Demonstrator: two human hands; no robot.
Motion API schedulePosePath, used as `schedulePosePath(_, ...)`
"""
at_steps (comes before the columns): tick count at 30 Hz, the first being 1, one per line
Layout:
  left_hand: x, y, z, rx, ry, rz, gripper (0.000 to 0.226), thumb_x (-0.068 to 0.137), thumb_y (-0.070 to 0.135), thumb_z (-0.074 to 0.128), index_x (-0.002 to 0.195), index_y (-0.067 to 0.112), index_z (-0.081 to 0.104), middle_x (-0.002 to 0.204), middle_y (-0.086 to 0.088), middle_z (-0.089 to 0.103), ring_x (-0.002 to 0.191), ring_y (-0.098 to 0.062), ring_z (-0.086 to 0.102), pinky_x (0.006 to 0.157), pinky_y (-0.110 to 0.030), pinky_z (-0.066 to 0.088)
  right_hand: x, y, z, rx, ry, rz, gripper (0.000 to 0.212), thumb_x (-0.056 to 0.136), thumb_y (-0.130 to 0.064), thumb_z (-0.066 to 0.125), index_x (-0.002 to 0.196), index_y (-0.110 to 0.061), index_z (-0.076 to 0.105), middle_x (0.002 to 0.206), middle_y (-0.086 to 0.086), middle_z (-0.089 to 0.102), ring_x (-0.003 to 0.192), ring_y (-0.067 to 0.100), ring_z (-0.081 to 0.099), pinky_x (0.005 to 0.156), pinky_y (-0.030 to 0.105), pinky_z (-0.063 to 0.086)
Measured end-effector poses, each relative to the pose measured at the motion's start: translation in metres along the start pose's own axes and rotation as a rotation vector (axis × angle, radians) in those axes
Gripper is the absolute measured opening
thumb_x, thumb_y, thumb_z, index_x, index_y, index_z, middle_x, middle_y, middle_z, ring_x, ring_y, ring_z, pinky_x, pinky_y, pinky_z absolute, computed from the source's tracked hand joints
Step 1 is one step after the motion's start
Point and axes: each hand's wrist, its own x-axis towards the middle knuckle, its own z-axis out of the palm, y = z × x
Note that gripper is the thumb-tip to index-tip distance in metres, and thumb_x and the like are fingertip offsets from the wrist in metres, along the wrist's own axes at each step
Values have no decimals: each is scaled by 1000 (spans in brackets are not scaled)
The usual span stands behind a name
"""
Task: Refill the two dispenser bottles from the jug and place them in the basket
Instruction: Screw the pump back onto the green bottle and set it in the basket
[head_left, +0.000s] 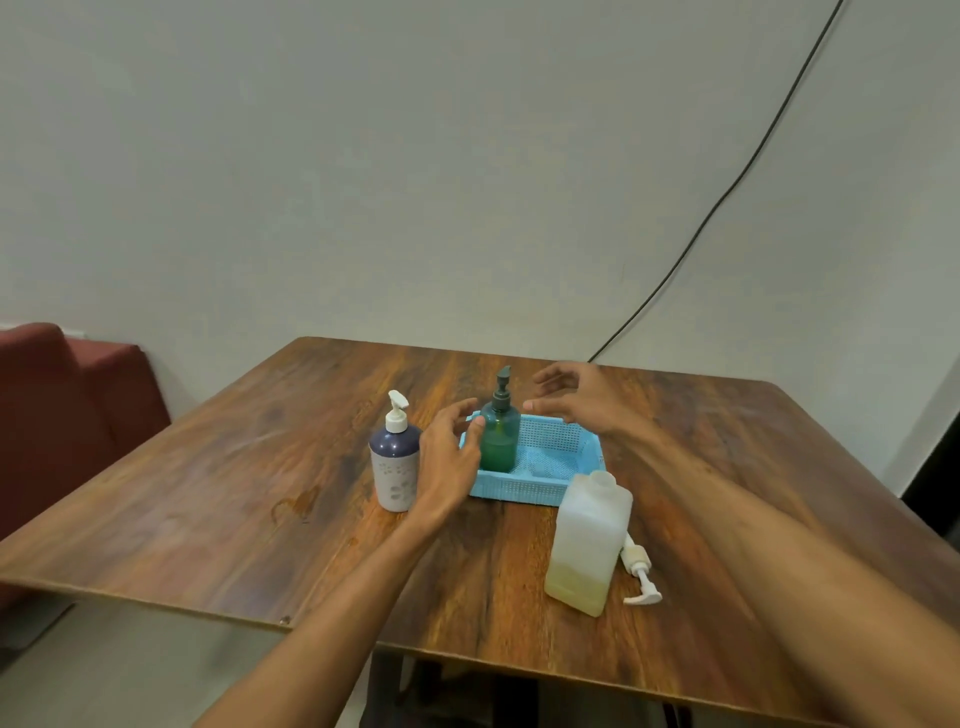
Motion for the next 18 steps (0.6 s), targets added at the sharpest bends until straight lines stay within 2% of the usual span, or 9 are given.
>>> schedulePosePath(2,-8,9,-8,-16,-14,-5,34,100,24,57,132,13,59,134,-3,61,119,-16,60,97,-35,55,-16,-14,-5,24,39,-27,44,75,-23,89,112,-14,68,107,1,71,101,15,68,70,20,51)
schedulePosePath(5,-23,22,-19,-26,-29,0,34,100,26,58,131,14,59,133,-3,63,118,-16,61,96,-37,56,-40,-32,-7,63,88,-63,41,75,-23,89,110,-15,70,105,1,73,100,14,69,74,26,55)
schedulePosePath(9,-43,31,-33,-34,-25,24,34,99,26,59,130,12,61,128,0,65,112,-11,62,87,-23,56,-71,-43,2,127,133,-84,35,75,-23,89,106,-19,72,103,-2,75,96,14,72,82,32,60)
schedulePosePath(13,-64,34,-47,-55,-8,27,33,98,22,60,129,11,61,119,6,63,104,-6,62,71,-6,51,-104,-47,22,178,158,-111,33,78,-19,87,107,-14,72,104,1,74,93,10,72,70,15,53)
schedulePosePath(16,-75,28,-56,-66,-15,18,32,98,20,60,129,11,61,116,9,61,95,2,60,68,-4,50,-122,-43,42,197,204,-122,29,78,-20,87,104,-18,73,101,-4,75,96,11,70,79,24,56)
schedulePosePath(18,-80,22,-63,-58,-14,22,31,98,21,60,128,13,61,117,9,62,95,5,60,69,-5,51,-131,-39,56,220,223,-117,27,79,-21,87,103,-21,74,100,-7,75,93,8,69,79,26,57)
